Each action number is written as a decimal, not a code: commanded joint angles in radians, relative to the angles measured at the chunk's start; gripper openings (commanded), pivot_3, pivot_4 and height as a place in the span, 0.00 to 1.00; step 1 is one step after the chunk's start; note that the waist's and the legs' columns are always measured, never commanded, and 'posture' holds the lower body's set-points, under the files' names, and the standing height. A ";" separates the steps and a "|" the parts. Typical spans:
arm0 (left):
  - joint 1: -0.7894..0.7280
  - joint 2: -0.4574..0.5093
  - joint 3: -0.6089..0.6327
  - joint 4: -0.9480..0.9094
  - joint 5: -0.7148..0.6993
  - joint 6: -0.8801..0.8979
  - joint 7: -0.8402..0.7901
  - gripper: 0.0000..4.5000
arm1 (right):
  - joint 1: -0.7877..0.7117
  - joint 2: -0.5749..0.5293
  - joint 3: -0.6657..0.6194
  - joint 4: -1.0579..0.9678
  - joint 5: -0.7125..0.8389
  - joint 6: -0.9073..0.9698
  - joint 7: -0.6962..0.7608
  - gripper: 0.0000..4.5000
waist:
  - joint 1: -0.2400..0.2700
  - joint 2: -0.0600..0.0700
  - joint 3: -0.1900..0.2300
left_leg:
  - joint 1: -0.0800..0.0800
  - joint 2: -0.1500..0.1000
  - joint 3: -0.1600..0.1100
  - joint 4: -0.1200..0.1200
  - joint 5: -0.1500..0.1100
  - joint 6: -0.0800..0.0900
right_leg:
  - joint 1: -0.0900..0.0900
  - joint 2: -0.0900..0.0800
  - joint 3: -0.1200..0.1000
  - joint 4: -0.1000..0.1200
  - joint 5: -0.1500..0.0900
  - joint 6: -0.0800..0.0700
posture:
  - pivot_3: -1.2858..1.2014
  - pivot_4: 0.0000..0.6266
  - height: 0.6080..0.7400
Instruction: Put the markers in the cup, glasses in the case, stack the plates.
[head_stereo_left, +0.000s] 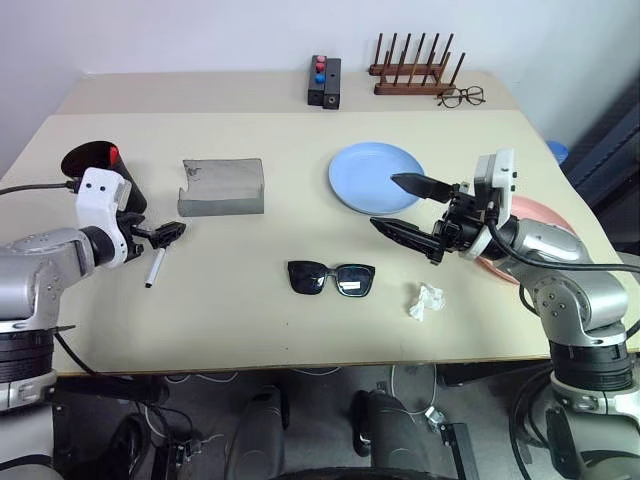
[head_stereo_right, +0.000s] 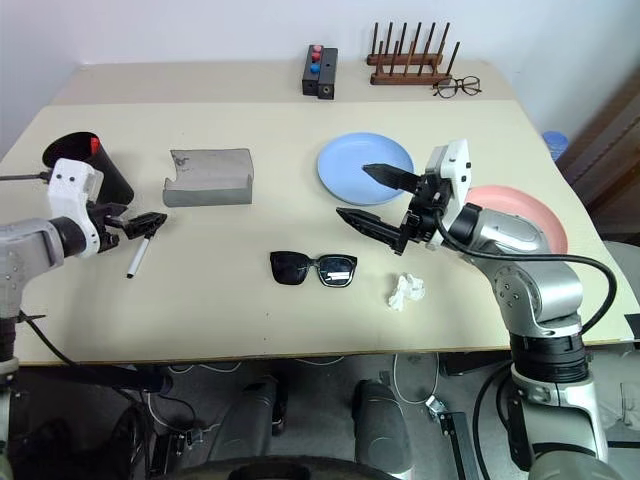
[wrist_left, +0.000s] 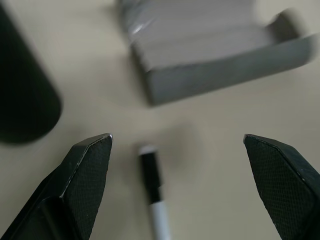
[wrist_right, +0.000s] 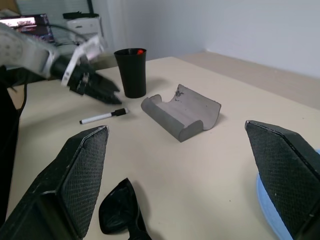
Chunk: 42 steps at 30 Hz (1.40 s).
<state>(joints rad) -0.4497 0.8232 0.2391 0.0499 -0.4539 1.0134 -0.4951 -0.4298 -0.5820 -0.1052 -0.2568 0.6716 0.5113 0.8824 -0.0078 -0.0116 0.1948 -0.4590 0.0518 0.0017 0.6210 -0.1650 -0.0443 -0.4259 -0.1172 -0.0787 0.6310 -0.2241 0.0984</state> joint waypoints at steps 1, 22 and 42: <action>-0.089 0.006 -0.013 0.085 0.018 0.074 0.015 0.97 | -0.006 0.008 -0.011 -0.035 0.000 -0.026 -0.006 1.00 | 0.001 0.000 0.000 | 0.000 0.000 0.000 0.000 0.000 0.000 | 0.000 0.000 0.000 0.000 0.000 0.000 | 0.52 0.24 1.00; -0.276 0.130 -0.280 0.176 0.031 0.411 -0.169 0.97 | 0.013 0.020 -0.020 -0.055 0.006 -0.032 -0.038 1.00 | -0.003 0.000 0.000 | 0.000 0.000 -0.001 0.000 0.000 0.000 | 0.000 0.000 0.000 0.000 0.000 0.000 | 0.52 0.24 1.00; -0.277 0.121 -0.331 0.247 0.073 0.365 -0.198 0.02 | 0.028 0.023 -0.022 -0.061 -0.006 -0.049 -0.057 1.00 | 0.014 0.001 -0.001 | 0.000 0.000 0.000 0.001 0.000 0.000 | 0.000 0.000 0.000 0.000 -0.001 -0.002 | 0.52 0.24 1.00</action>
<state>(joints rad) -0.7371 0.9580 -0.0858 0.3067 -0.3773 1.3654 -0.6787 -0.3902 -0.5506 -0.1038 -0.2790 0.6583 0.4743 0.8268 0.0061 -0.0108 0.1942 -0.4594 0.0514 0.0013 0.6216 -0.1650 -0.0444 -0.4262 -0.1176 -0.0787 0.6311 -0.2255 0.0961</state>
